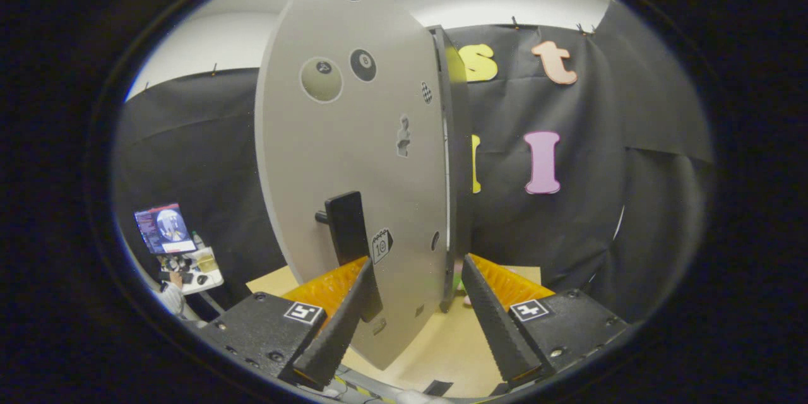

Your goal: Open the shoe cabinet door, grab the shoes and put them into the shoe cabinet, then close the shoe cabinet door.

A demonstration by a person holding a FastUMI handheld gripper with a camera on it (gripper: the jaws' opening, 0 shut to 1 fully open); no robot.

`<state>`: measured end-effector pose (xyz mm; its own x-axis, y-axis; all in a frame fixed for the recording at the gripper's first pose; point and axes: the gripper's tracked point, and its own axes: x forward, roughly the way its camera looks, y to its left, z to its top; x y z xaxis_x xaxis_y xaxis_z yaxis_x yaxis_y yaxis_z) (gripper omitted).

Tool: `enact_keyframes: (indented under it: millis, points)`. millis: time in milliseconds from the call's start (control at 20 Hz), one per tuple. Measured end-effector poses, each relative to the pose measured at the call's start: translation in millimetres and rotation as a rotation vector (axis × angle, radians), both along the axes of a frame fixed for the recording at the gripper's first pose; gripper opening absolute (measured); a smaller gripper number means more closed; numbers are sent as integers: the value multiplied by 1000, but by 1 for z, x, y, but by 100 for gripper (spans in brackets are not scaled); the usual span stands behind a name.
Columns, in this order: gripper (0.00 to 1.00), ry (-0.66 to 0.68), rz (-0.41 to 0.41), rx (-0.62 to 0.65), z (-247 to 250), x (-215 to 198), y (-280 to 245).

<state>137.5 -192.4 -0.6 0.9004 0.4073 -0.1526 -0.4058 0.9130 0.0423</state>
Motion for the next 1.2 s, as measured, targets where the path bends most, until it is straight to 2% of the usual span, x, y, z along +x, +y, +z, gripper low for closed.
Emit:
enact_keyframes:
  millis: [150, 500, 950, 1000, 1200]
  points:
    - [93, -9, -58, 0, 2, 2, 19]
    - [93, -20, -127, 3, -2, 3, 82]
    - [94, -57, -119, -40, -5, 20, 182]
    - [97, -65, -119, -43, -5, 20, 189]
    - [97, -74, -126, -60, -2, 13, 207]
